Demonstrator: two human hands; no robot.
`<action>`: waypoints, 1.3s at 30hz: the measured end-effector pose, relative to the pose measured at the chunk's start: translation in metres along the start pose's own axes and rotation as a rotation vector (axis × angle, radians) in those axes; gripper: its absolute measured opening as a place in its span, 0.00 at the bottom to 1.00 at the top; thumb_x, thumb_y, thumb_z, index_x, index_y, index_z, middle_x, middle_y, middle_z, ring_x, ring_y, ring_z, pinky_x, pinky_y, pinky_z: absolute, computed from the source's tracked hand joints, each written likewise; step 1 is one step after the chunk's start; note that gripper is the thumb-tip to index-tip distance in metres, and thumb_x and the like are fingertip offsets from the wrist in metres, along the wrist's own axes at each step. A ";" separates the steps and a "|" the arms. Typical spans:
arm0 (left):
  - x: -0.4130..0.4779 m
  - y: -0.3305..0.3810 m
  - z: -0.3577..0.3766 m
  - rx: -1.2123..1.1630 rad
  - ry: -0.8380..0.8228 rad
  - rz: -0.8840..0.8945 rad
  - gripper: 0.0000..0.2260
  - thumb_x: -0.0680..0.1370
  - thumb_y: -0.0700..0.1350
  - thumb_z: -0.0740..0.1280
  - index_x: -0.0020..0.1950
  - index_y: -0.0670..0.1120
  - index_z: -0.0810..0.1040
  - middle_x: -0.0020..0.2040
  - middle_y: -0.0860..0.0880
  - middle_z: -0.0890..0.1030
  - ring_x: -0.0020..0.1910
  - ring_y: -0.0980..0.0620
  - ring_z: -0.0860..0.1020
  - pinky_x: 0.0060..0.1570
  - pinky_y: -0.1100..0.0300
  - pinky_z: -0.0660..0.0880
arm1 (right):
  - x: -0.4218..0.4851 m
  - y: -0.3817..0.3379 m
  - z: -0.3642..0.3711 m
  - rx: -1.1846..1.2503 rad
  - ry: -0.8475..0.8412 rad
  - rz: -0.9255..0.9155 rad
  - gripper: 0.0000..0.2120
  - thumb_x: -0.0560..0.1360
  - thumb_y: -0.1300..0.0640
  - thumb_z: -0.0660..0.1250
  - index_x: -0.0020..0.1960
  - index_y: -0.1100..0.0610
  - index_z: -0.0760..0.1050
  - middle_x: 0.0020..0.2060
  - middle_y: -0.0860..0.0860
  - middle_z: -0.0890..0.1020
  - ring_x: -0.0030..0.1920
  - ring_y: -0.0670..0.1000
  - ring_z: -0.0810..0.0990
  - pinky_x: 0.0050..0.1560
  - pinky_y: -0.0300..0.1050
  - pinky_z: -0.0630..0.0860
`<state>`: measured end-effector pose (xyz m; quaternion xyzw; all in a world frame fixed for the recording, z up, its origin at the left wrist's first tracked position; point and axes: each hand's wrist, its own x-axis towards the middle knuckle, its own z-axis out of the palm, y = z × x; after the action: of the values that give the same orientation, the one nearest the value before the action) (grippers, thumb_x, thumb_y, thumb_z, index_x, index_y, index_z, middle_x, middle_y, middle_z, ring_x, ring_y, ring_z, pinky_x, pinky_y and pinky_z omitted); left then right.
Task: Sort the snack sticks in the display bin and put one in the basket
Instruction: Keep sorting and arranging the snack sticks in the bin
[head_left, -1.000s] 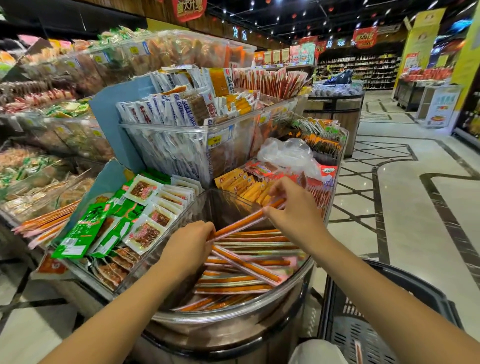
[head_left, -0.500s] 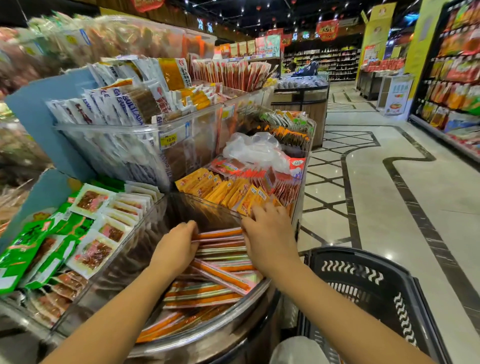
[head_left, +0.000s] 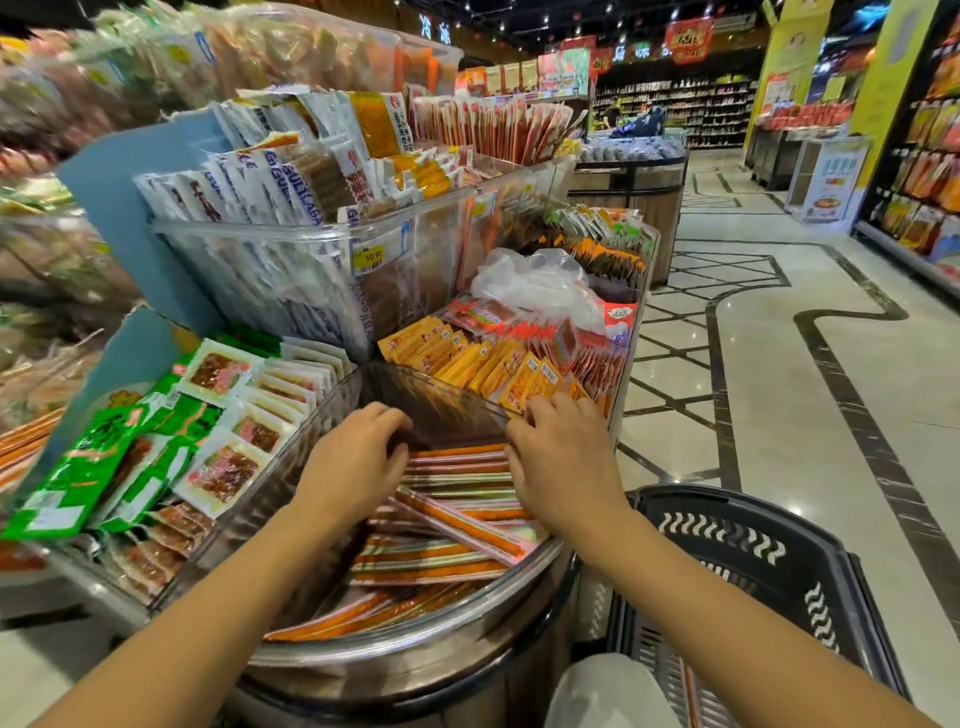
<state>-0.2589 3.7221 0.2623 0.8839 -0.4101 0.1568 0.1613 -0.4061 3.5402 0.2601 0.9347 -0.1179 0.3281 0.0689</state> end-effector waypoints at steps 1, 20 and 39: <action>-0.004 -0.005 -0.010 0.032 0.037 0.028 0.11 0.77 0.44 0.70 0.60 0.48 0.81 0.55 0.51 0.80 0.55 0.50 0.78 0.51 0.52 0.78 | 0.000 0.000 0.000 -0.009 -0.009 -0.014 0.04 0.72 0.54 0.73 0.43 0.54 0.81 0.39 0.51 0.79 0.44 0.56 0.75 0.46 0.52 0.70; -0.051 -0.088 -0.048 -0.012 0.140 -0.187 0.26 0.77 0.62 0.58 0.64 0.46 0.78 0.67 0.48 0.77 0.66 0.46 0.74 0.67 0.49 0.71 | 0.037 -0.162 0.030 0.313 -1.130 -0.629 0.17 0.76 0.54 0.72 0.65 0.54 0.79 0.58 0.52 0.83 0.58 0.55 0.80 0.50 0.42 0.71; -0.049 -0.090 -0.043 -0.044 0.187 -0.193 0.22 0.79 0.59 0.64 0.67 0.47 0.78 0.71 0.49 0.75 0.70 0.48 0.71 0.71 0.48 0.68 | 0.029 -0.173 0.066 0.510 -1.063 -0.564 0.15 0.72 0.52 0.76 0.55 0.53 0.78 0.50 0.51 0.82 0.49 0.53 0.79 0.52 0.51 0.78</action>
<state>-0.2254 3.8282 0.2662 0.8969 -0.3097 0.2134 0.2325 -0.2989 3.6885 0.2178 0.9517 0.1952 -0.1920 -0.1391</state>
